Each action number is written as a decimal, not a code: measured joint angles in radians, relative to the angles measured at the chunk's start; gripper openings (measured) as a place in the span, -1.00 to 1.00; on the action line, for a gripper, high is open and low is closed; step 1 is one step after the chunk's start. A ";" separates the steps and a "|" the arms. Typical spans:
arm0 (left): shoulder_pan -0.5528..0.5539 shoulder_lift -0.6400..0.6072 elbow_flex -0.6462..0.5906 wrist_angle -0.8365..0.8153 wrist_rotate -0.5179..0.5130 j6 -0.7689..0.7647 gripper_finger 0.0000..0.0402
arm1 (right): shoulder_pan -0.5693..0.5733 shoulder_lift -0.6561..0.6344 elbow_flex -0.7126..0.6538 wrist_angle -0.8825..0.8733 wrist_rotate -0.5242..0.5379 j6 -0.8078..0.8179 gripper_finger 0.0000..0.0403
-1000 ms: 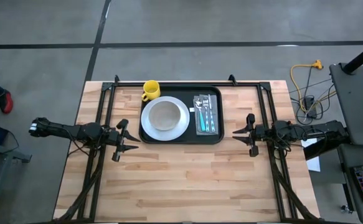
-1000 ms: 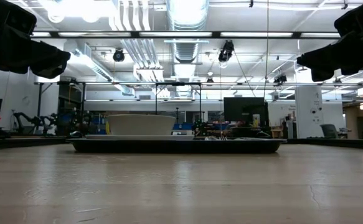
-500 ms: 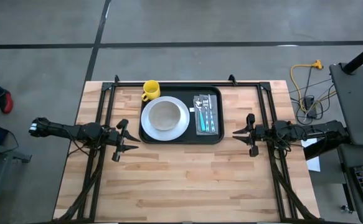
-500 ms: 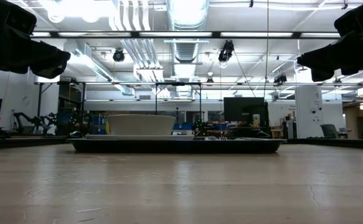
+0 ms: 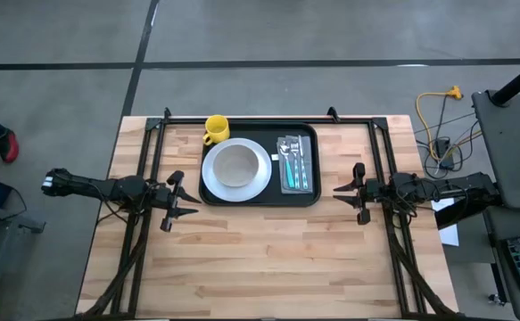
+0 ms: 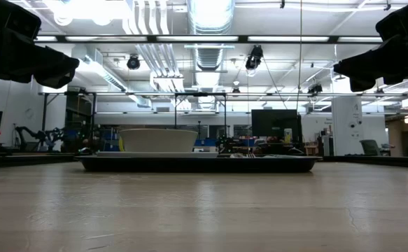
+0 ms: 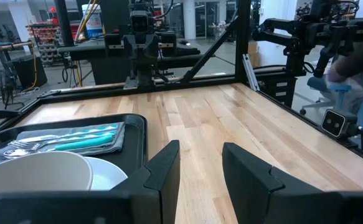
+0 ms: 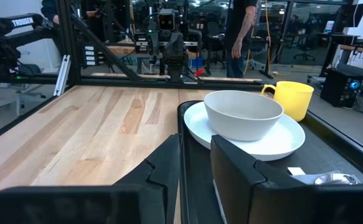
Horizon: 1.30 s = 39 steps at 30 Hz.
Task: Set up tray
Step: Return to Home Position
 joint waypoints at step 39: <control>0.000 0.000 0.000 0.000 0.000 0.000 -0.49 | 0.000 0.000 0.000 0.000 -0.002 0.000 -0.63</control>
